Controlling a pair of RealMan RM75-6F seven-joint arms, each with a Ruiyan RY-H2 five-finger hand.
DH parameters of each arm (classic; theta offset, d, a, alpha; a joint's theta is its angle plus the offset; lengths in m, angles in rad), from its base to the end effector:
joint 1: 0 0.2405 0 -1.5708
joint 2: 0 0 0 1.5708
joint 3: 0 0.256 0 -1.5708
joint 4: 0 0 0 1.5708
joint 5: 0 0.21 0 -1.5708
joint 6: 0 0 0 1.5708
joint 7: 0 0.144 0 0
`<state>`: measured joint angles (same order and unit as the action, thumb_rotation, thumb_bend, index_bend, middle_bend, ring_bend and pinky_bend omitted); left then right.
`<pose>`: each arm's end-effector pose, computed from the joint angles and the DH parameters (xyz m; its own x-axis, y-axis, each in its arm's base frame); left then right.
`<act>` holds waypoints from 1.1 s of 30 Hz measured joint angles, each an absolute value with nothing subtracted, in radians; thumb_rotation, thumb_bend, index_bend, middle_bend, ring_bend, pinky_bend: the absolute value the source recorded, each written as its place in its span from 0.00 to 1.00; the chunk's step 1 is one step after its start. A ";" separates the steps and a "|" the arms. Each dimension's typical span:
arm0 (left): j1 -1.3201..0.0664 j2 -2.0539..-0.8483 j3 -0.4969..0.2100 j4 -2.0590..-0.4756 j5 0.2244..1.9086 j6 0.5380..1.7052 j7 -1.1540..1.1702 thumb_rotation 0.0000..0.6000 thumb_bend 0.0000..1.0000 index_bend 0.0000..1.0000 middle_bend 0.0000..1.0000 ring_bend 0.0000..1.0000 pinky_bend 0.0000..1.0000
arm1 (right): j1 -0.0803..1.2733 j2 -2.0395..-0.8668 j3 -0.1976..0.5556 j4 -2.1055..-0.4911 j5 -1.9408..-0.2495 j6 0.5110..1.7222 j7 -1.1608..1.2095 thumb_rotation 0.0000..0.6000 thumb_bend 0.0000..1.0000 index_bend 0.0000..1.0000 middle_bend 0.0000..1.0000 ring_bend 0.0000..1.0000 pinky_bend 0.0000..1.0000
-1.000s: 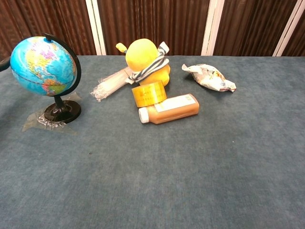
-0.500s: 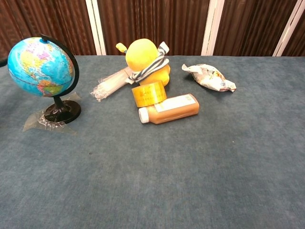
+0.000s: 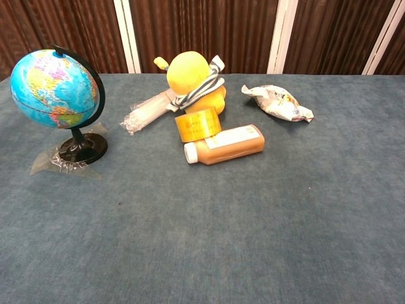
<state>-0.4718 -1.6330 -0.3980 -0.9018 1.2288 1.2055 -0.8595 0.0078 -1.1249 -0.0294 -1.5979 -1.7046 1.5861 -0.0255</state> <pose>-0.3126 0.3677 0.0984 -0.4499 -0.2278 0.8635 0.8919 -0.0647 0.4476 -0.2986 -0.1389 0.1496 0.4278 -0.0075 0.9038 -0.8954 -0.1399 0.4227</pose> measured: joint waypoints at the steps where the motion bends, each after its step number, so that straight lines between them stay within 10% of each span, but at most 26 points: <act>1: -0.461 -1.616 -0.394 -0.948 1.242 1.226 -0.864 1.00 0.36 0.00 0.00 0.00 0.00 | 0.009 -1.124 -0.030 -1.599 -1.706 1.585 -0.025 1.00 0.12 0.00 0.00 0.00 0.00; 14: -0.356 -1.467 -0.282 -1.368 1.392 1.361 -0.830 1.00 0.33 0.00 0.00 0.00 0.00 | 0.007 -1.112 -0.036 -1.602 -1.722 1.599 0.010 1.00 0.12 0.00 0.00 0.00 0.00; 33: -0.396 -1.594 -0.270 -1.302 1.356 1.363 -0.517 1.00 0.33 0.00 0.00 0.00 0.00 | 0.011 -1.092 -0.052 -1.604 -1.738 1.590 0.047 1.00 0.12 0.00 0.00 0.00 0.00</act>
<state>-0.3959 -1.5936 -0.2702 -1.3018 1.3558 1.3629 -0.5175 0.0113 -1.0922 -0.0522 -1.6041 -1.7384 1.5901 0.0473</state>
